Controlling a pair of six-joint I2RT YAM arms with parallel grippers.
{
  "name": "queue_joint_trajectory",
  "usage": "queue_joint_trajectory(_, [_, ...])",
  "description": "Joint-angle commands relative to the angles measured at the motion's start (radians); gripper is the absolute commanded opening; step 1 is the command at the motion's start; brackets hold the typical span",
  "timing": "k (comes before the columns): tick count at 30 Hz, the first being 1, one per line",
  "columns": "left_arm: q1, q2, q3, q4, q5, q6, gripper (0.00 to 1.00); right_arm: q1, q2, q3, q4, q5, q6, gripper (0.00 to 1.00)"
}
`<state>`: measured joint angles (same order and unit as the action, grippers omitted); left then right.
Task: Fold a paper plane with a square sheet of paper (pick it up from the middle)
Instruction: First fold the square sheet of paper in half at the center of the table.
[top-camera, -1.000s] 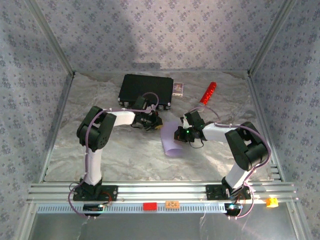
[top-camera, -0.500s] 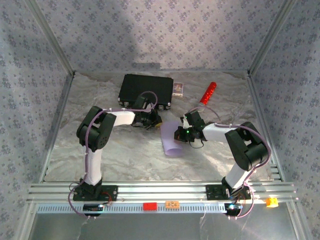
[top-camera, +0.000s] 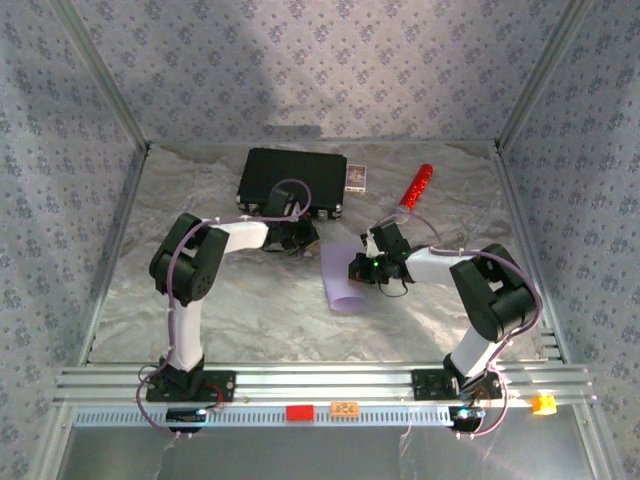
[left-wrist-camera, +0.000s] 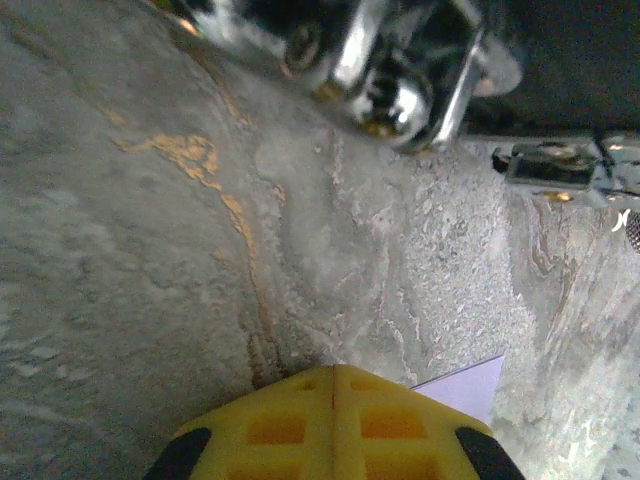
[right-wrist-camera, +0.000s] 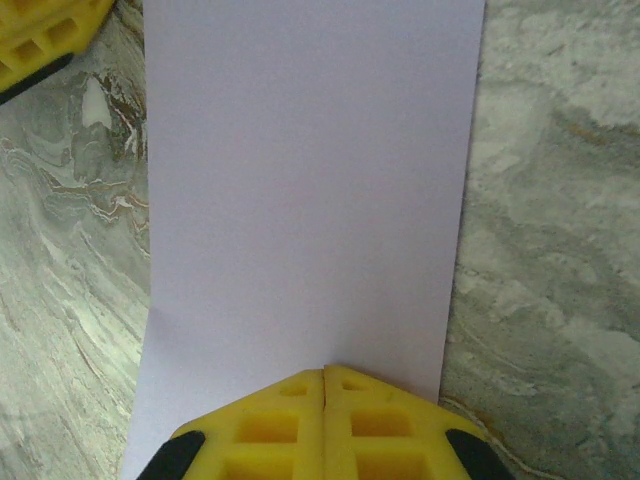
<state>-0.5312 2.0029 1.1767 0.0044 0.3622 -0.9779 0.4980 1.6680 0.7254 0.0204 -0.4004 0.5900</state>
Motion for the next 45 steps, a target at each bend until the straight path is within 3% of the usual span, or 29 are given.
queue_joint_trajectory(1, [-0.012,-0.087,-0.022,-0.041,-0.071,0.022,0.0,-0.001,0.038,-0.058,-0.163,0.083,-0.009,0.0])
queue_joint_trajectory(8, [-0.05,-0.204,-0.125,-0.019,-0.02,0.037,0.02,0.002,0.033,-0.058,-0.154,0.09,0.003,0.0])
queue_joint_trajectory(12, [-0.088,-0.239,-0.185,0.031,0.103,0.051,0.02,0.004,0.033,-0.056,-0.158,0.097,0.007,0.0])
queue_joint_trajectory(18, [-0.13,-0.234,-0.211,0.084,0.251,0.062,0.02,0.007,0.032,-0.052,-0.16,0.101,0.01,0.0])
queue_joint_trajectory(25, [-0.14,-0.157,-0.185,0.092,0.346,0.082,0.04,0.011,0.035,-0.053,-0.167,0.106,0.006,0.0])
queue_joint_trajectory(32, [-0.154,-0.106,-0.189,0.016,0.337,0.135,0.03,0.013,0.045,-0.057,-0.161,0.103,0.011,0.0])
queue_joint_trajectory(39, [-0.152,-0.101,-0.227,-0.159,0.229,0.278,0.02,0.012,0.035,-0.064,-0.165,0.109,0.011,0.0])
queue_joint_trajectory(45, [-0.152,-0.099,-0.295,-0.167,0.183,0.337,0.01,0.013,0.032,-0.064,-0.163,0.11,0.015,0.0])
